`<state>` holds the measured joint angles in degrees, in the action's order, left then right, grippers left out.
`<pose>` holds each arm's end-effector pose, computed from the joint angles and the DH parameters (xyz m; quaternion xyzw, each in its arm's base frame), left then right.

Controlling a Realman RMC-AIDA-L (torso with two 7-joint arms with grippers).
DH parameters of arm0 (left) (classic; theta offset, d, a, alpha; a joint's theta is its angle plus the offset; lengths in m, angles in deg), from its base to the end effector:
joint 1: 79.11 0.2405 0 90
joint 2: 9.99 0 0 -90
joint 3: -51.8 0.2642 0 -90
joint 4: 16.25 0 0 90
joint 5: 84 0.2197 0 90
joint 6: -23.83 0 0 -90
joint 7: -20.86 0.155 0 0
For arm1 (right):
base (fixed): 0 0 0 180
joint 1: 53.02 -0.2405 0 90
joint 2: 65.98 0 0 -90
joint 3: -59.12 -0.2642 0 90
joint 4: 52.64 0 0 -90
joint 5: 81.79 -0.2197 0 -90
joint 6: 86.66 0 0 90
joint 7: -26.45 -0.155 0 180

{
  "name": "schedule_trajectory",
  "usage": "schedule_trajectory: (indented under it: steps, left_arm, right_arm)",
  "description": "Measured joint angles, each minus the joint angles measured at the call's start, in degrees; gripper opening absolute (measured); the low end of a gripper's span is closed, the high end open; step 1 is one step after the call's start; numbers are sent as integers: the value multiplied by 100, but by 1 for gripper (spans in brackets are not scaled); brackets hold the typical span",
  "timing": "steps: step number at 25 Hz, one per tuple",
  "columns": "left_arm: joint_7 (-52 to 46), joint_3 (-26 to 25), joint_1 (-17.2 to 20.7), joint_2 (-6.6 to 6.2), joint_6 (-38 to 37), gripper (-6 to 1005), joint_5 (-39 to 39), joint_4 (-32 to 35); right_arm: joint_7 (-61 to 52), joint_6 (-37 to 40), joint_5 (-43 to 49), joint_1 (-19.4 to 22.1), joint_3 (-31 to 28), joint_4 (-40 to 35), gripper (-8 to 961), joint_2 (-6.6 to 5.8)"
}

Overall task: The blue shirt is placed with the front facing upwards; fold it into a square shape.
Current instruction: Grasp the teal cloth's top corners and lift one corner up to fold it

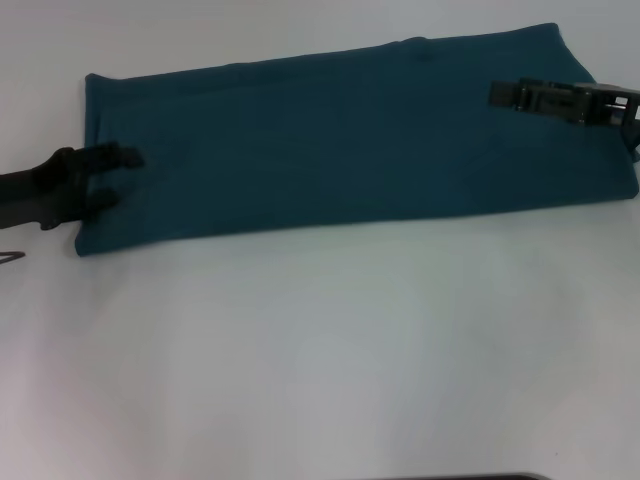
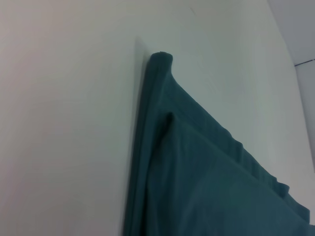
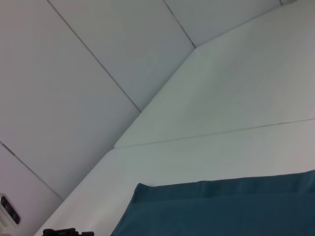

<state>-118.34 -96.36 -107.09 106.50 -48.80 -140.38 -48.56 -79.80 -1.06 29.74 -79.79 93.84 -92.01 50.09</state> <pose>-0.3528 0.3495 0.0002 -0.6228 -0.7268 -0.2461 0.1530 0.3058 0.3523 0.0324 -0.8276 0.4503 0.2911 0.1659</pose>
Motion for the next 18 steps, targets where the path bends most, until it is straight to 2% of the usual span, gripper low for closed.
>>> schedule_trajectory:
  steps: [6, 12, 18]
  left_arm:
    - [32, -196, 3, -5, -204, 826, -131, -139]
    - [32, -146, -112, 143, 341, 826, -105, -194]
    - [42, 42, -136, 169, 646, 827, -46, -188]
  right_arm:
    - [-12, 0, 0, -7, -22, 0, 906, 2]
    - [-13, 0, -1, -9, -13, 0, 904, 16]
    - [-24, 38, -17, 4, -41, 0, 903, 26]
